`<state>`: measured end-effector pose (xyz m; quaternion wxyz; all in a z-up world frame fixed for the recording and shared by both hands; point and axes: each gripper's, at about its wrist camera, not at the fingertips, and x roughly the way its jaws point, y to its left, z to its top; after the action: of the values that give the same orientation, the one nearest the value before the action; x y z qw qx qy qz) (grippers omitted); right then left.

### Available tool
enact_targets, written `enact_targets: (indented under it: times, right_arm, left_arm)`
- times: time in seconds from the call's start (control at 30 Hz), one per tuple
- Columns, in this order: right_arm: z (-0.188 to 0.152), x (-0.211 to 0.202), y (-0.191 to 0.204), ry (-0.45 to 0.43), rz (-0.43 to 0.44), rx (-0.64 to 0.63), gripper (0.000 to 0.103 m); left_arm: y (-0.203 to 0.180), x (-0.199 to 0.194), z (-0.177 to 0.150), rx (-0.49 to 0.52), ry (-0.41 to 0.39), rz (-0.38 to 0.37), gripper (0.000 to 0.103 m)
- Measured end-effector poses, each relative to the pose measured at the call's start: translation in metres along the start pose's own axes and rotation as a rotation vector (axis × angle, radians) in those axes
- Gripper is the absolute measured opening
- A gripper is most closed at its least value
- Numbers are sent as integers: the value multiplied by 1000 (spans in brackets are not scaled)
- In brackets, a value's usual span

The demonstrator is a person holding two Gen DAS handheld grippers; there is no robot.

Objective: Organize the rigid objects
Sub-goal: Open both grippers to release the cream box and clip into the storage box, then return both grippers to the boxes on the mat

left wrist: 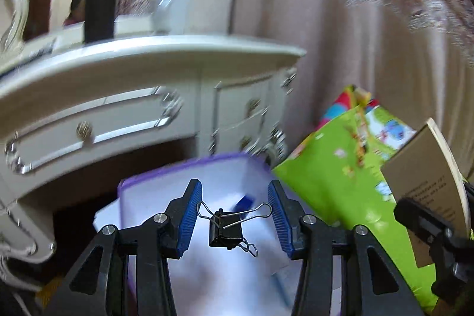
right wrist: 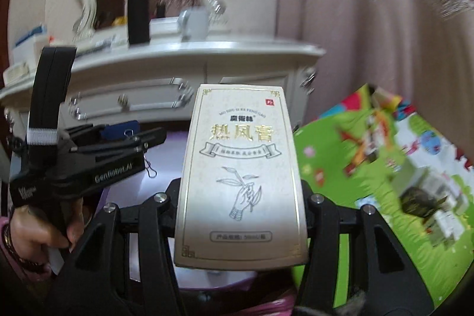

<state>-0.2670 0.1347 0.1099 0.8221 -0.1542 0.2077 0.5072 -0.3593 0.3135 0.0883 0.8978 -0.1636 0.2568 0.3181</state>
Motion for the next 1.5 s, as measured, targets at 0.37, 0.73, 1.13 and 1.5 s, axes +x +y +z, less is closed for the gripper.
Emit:
enact_targets:
  times: [0.37, 0.73, 1.13, 1.5]
  right_arm:
    - [-24, 54, 28, 149, 64, -45, 71]
    - [-45, 9, -77, 158, -93, 196, 85]
    - [-184, -112, -272, 334, -538, 755, 91]
    - [-186, -87, -363, 430, -588, 606, 89]
  left_arm:
    - [31, 34, -25, -52, 150, 68, 92]
    - [-13, 39, -29, -33, 221, -23, 92]
    - [-261, 62, -54, 423, 312, -437, 94]
    - [-394, 136, -71, 495, 367, -399, 103]
